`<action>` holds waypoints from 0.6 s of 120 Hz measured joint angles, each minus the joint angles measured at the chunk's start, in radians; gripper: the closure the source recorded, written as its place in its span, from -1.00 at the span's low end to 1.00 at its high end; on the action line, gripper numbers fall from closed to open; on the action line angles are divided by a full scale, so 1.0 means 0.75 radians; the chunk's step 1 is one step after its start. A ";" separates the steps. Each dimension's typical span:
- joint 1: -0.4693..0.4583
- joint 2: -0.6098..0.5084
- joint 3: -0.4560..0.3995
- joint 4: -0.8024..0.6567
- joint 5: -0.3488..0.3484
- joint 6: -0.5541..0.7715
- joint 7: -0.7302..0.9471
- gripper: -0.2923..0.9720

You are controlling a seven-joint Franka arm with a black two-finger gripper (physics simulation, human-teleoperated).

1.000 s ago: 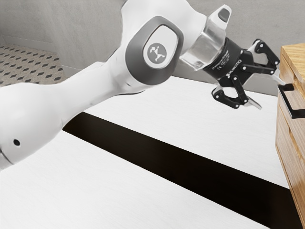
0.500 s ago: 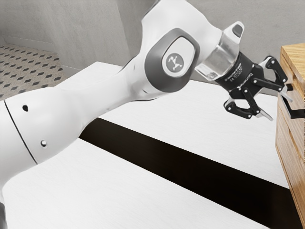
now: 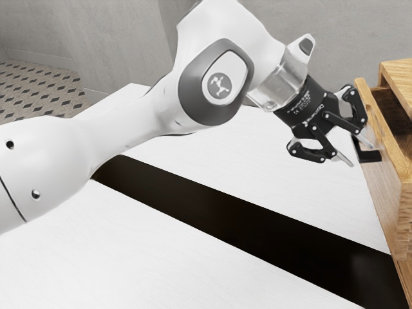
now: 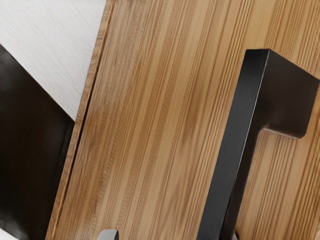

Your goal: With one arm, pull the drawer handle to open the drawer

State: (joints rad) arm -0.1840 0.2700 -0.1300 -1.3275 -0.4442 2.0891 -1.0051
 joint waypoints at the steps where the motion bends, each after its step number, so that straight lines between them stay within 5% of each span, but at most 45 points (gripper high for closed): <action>1: 0.001 -0.004 0.001 -0.002 0.000 -0.001 0.000 0.33; 72: 0.067 -0.265 0.010 -0.276 0.000 -0.036 0.006 0.40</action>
State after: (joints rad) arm -0.1334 0.0716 -0.1225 -1.5347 -0.4440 2.0618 -1.0008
